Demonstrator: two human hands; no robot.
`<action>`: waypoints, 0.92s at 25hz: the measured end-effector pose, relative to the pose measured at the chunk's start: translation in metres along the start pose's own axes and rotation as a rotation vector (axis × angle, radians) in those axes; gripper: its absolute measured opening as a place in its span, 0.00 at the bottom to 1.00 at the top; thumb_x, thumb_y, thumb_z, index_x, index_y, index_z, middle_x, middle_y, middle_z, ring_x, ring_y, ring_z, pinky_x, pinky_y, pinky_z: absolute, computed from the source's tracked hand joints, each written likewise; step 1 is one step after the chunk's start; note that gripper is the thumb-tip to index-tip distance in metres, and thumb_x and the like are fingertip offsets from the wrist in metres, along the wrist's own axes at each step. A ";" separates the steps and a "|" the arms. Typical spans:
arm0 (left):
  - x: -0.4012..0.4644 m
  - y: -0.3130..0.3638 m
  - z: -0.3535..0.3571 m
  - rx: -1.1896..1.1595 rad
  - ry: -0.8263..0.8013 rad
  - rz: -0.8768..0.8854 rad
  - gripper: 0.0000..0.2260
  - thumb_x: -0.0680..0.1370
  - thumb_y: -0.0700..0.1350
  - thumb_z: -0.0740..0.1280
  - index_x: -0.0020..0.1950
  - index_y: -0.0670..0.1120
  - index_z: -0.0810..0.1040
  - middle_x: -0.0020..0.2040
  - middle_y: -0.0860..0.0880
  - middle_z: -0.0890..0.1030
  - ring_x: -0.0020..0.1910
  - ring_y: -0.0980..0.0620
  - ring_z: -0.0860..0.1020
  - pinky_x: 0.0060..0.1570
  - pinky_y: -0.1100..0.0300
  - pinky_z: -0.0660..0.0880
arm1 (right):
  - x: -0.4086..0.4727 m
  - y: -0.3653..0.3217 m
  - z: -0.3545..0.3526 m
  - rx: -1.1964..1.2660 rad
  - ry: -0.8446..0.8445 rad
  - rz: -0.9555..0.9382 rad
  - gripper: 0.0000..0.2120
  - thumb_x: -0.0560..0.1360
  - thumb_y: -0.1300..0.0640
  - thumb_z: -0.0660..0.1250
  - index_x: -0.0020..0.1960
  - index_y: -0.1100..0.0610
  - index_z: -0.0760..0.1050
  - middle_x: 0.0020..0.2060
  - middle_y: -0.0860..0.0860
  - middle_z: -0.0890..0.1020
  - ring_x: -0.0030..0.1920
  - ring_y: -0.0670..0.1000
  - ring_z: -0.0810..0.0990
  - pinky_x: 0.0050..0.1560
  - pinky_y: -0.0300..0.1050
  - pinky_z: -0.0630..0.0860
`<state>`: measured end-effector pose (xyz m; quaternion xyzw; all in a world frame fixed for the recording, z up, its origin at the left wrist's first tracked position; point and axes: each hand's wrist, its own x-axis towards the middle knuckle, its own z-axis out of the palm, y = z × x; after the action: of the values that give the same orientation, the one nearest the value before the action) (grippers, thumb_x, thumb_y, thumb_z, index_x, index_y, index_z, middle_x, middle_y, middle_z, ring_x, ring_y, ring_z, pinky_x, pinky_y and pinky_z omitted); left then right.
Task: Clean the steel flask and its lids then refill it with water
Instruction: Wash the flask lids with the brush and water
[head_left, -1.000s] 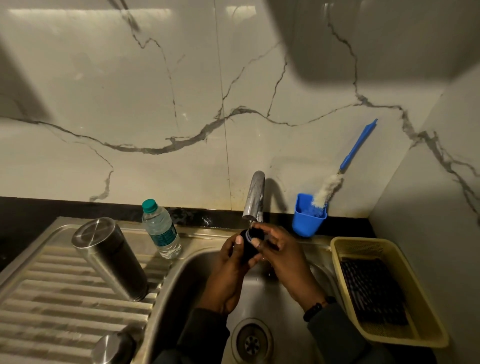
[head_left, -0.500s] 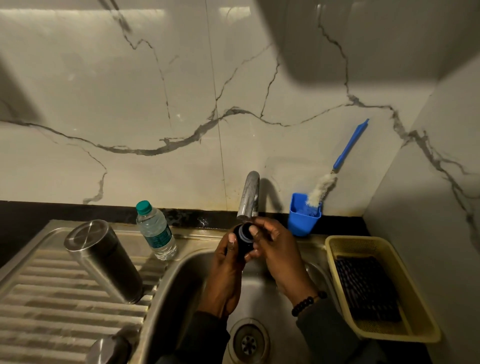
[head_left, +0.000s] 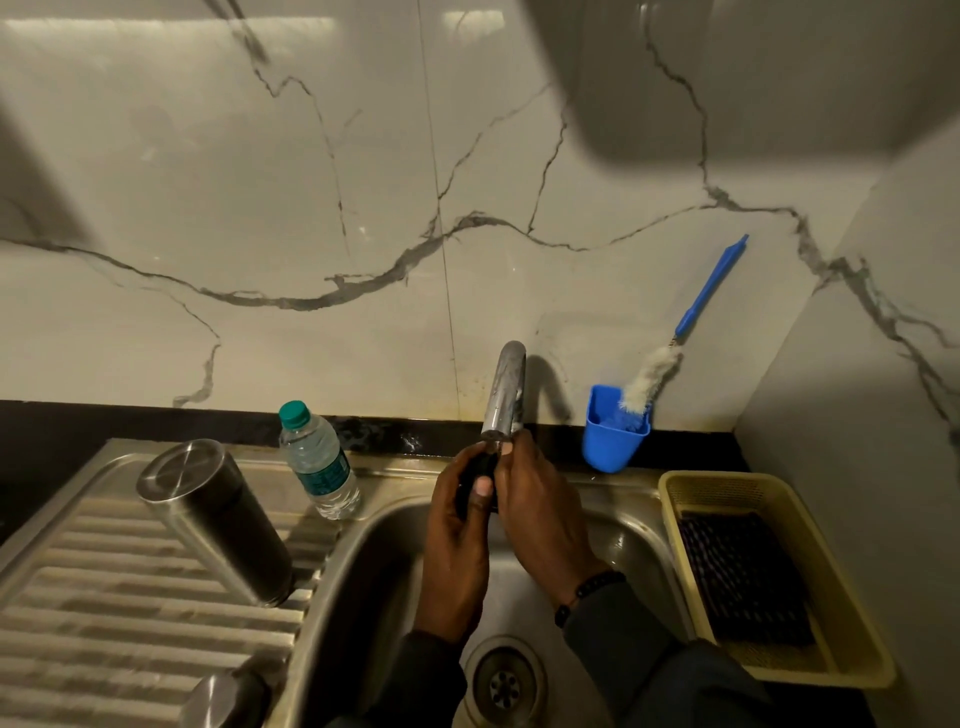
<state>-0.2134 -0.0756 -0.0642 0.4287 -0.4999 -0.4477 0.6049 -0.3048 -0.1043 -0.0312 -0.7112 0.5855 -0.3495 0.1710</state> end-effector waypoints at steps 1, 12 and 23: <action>0.000 -0.002 -0.003 0.047 -0.001 0.034 0.16 0.83 0.47 0.59 0.71 0.50 0.72 0.67 0.54 0.77 0.67 0.54 0.75 0.64 0.57 0.75 | 0.001 -0.003 0.003 -0.026 0.000 0.066 0.10 0.82 0.50 0.52 0.57 0.53 0.68 0.43 0.48 0.77 0.39 0.44 0.77 0.40 0.41 0.78; 0.004 -0.016 -0.007 0.267 -0.018 0.104 0.16 0.83 0.48 0.59 0.71 0.51 0.69 0.66 0.52 0.76 0.64 0.54 0.76 0.60 0.61 0.76 | 0.011 -0.009 -0.006 0.104 -0.160 0.514 0.22 0.82 0.43 0.48 0.41 0.53 0.73 0.31 0.50 0.73 0.30 0.47 0.70 0.33 0.40 0.67; 0.018 0.006 -0.003 -0.321 -0.058 -0.385 0.21 0.86 0.51 0.50 0.68 0.43 0.75 0.61 0.44 0.83 0.61 0.48 0.81 0.60 0.57 0.77 | -0.008 0.009 -0.007 0.010 -0.102 0.064 0.25 0.74 0.34 0.59 0.63 0.49 0.66 0.51 0.42 0.78 0.48 0.43 0.80 0.46 0.40 0.79</action>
<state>-0.2077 -0.0911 -0.0546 0.4017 -0.3487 -0.6404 0.5540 -0.3163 -0.0979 -0.0342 -0.7082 0.5968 -0.3100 0.2150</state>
